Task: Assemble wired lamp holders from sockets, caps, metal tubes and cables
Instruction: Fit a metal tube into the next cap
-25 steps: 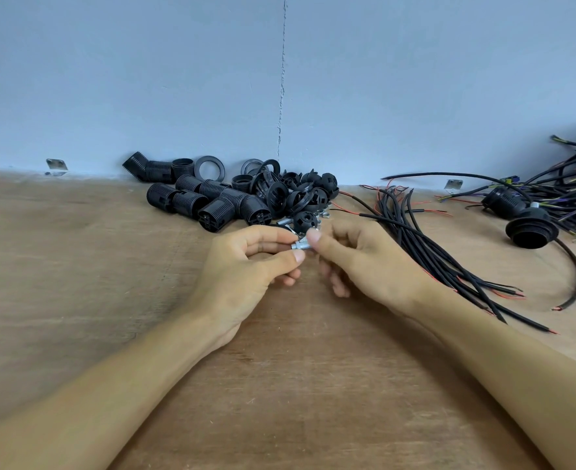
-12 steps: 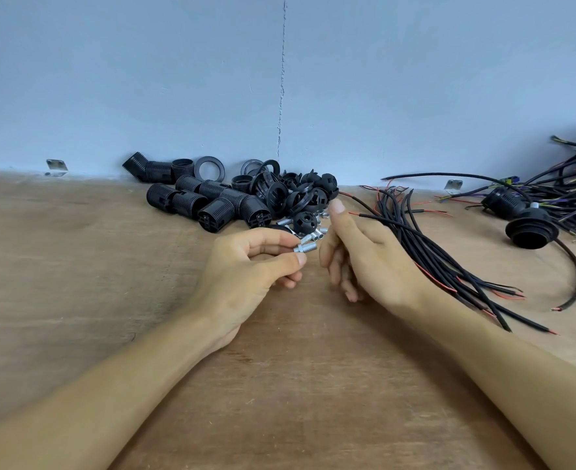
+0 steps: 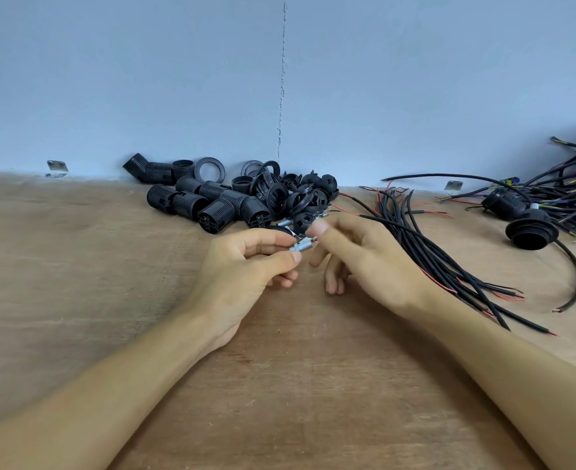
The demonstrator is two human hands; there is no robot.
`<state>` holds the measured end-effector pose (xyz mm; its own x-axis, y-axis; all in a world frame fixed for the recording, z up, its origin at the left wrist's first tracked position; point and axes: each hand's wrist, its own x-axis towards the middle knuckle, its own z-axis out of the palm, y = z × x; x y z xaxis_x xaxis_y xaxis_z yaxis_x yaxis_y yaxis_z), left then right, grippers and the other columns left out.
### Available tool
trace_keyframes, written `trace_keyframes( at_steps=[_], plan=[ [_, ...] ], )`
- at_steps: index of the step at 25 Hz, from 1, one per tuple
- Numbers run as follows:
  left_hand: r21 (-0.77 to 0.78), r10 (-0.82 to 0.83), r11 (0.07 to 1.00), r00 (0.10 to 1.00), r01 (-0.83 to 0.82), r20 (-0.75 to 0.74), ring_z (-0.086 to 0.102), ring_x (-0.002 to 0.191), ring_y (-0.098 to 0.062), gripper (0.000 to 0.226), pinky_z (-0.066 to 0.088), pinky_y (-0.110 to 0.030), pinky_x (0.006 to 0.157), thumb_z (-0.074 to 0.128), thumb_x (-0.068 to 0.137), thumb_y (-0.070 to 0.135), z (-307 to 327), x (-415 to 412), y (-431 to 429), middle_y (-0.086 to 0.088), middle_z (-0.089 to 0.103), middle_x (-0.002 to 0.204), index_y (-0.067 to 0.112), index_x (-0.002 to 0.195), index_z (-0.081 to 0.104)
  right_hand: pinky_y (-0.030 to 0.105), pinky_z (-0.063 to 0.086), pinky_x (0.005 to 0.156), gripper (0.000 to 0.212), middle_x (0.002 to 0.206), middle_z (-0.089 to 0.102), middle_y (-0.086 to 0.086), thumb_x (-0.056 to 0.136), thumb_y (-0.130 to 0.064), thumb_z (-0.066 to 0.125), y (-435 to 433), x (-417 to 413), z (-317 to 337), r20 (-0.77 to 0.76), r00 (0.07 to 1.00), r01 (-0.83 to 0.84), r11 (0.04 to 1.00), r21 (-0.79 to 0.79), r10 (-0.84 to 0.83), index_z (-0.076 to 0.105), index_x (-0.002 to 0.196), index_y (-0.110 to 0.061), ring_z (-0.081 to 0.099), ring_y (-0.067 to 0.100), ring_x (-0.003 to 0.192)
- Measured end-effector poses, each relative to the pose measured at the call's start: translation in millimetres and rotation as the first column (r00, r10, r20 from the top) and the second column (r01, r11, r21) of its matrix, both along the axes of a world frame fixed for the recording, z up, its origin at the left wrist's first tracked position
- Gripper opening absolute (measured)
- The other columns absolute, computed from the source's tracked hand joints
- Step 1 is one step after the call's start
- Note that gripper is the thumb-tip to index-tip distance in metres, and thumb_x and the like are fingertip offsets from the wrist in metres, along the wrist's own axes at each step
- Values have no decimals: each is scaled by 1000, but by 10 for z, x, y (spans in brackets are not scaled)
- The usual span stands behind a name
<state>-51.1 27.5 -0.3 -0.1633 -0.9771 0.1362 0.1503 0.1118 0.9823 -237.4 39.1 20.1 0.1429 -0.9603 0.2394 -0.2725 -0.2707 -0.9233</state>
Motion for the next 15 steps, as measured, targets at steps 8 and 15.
trace_keyframes(
  at_steps=[8,15],
  plan=[
    [-348,255,930,888,-117,383,61,63,-11,36,46,-16,61,76,78,-1,39,103,-31,8,65,88,30,95,68,29,53,54,7,86,70,20,94,-11,68,-66,-42,-31,130,992,-5,998,58,-3,69,98,-6,61,19,55],
    [-454,378,890,634,-48,674,48,89,11,47,33,-11,74,86,72,38,-61,141,-116,23,45,105,43,109,58,24,51,56,8,79,71,7,92,-10,71,-116,-65,-86,82,996,37,997,63,-42,70,100,-8,64,15,58]
  ],
)
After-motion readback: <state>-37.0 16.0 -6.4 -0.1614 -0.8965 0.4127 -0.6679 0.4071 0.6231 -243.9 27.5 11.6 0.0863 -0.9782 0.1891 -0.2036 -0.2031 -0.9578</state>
